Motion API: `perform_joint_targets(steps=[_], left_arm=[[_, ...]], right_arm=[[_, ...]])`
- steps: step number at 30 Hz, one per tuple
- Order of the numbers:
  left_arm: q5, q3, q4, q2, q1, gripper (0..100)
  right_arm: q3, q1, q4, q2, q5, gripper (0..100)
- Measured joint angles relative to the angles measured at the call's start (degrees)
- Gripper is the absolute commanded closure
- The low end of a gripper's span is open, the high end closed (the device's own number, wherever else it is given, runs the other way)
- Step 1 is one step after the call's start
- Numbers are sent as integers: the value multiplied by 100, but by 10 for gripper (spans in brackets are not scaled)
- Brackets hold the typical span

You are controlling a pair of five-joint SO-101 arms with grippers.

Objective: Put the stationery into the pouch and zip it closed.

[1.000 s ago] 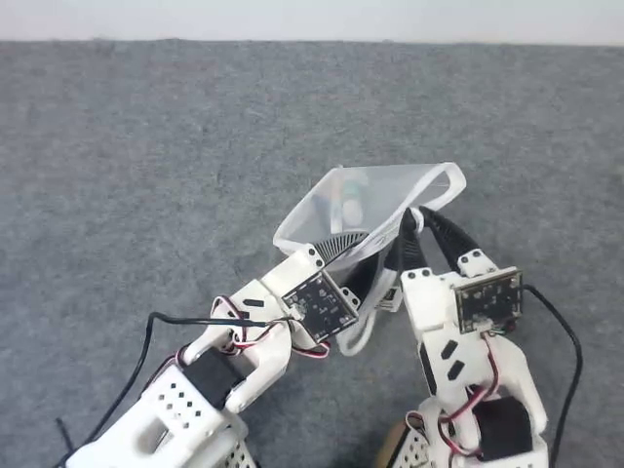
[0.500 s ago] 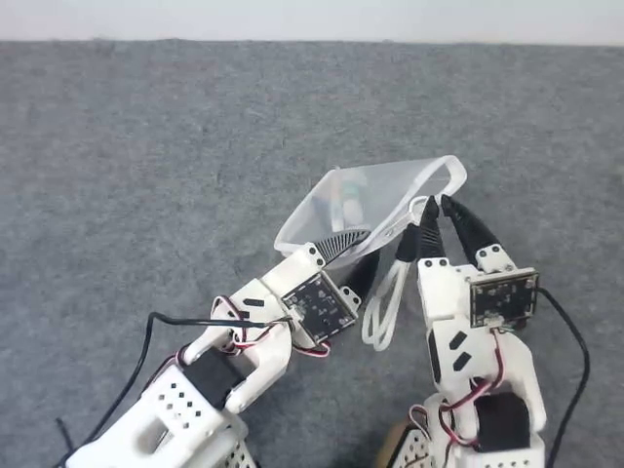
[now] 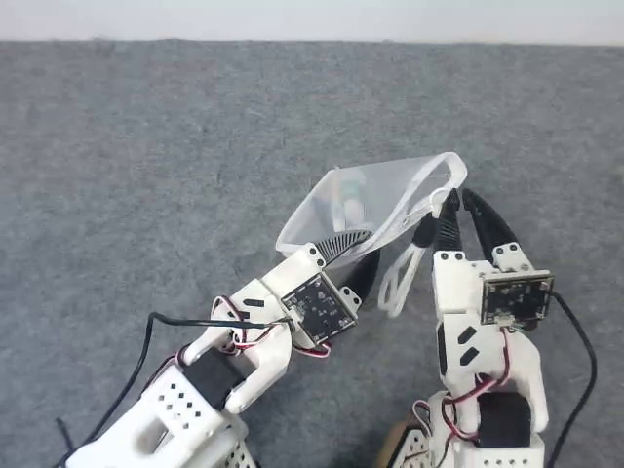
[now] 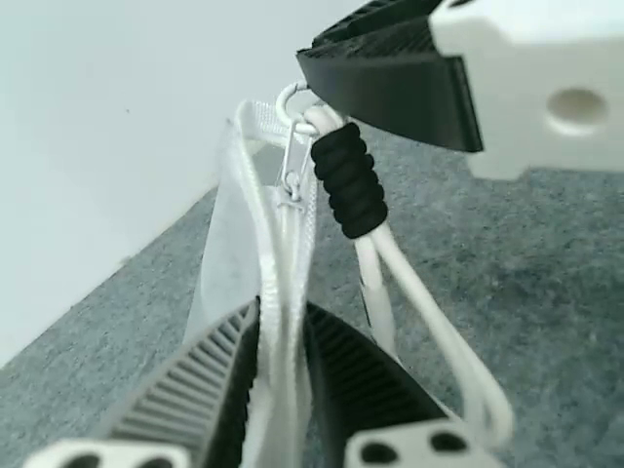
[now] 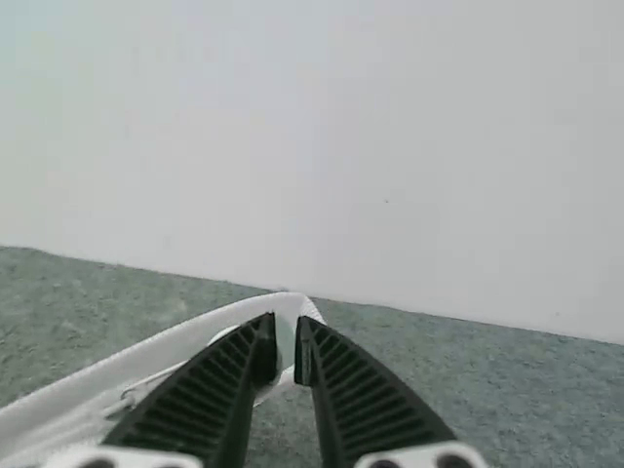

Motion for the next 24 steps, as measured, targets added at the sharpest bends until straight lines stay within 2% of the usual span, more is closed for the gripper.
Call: perform_joint_targets(steps=[13, 24], left_arm=[[0, 0, 0, 0, -9, 991], [0, -9, 0, -9, -88, 991]], right_arm=[[246, 9, -519, 0, 9, 991], [246, 141, -668, 18, 510, 991]])
